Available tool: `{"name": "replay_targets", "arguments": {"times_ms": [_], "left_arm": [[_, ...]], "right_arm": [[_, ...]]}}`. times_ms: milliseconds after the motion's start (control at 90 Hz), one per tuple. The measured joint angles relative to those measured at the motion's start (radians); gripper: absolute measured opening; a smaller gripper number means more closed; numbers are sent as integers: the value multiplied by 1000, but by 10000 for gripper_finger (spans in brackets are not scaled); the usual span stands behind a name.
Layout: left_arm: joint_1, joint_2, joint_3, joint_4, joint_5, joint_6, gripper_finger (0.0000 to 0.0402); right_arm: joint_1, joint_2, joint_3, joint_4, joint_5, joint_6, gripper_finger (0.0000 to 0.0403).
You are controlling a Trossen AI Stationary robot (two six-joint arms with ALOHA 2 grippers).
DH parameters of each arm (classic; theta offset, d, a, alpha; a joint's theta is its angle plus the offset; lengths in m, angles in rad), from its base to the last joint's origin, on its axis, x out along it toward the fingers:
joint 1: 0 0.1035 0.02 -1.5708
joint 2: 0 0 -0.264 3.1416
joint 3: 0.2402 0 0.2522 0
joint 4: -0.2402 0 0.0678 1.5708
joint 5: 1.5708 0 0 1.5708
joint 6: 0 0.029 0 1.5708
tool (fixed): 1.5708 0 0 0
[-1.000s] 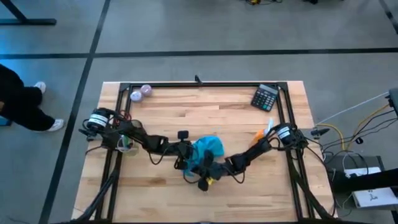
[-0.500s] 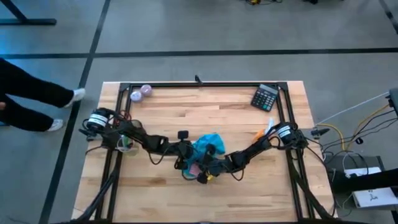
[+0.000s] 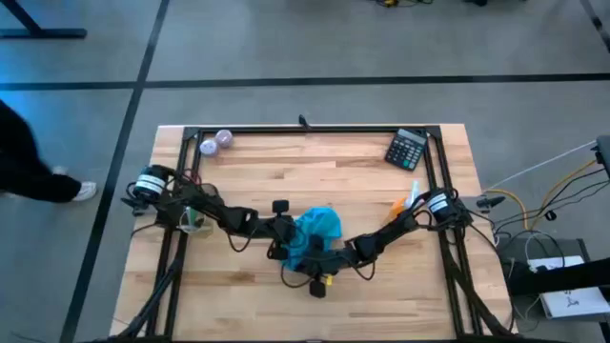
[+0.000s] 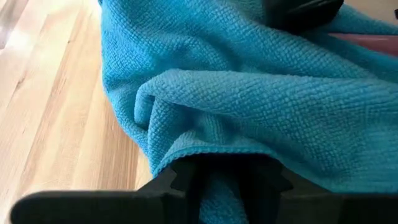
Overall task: Apply microfiber cloth
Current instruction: Wipe the pink cellphone with the blue microfiber cloth
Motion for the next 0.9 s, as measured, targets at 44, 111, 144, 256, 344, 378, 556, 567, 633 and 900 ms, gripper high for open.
{"name": "replay_targets", "arguments": {"times_ms": [44, 111, 144, 256, 344, 378, 556, 567, 633, 900], "left_arm": [[0, 0, 0, 0, 0, 0, 75], [-1, 0, 0, 0, 1, 0, 75], [-2, 0, 0, -1, 1, 0, 75], [-2, 0, 0, -2, 1, 0, 75], [-2, 0, 0, -3, 1, 0, 75], [-2, 0, 0, -3, 0, 0, 75], [-4, 0, 0, -7, 1, -5, 75], [-5, 0, 0, -8, 1, -5, 75], [-5, 0, 0, -8, 1, -9, 75], [-5, 0, -1, -2, 1, -16, 75]], "right_arm": [[5, -17, -1, -42, 0, 1, 0], [13, -38, -4, -96, 3, 0, 0], [16, -54, -7, -132, 3, -1, 0], [25, -93, -18, -216, 28, -1, 0], [32, -120, -29, -254, 46, 1, 0], [34, -127, -33, -265, 48, 4, 0], [50, -186, -65, -276, 73, 8, 0], [50, -190, -66, -280, 76, 10, 0], [51, -205, -76, -312, 98, 25, 0], [46, -173, -107, -237, 115, 51, 0]]}}
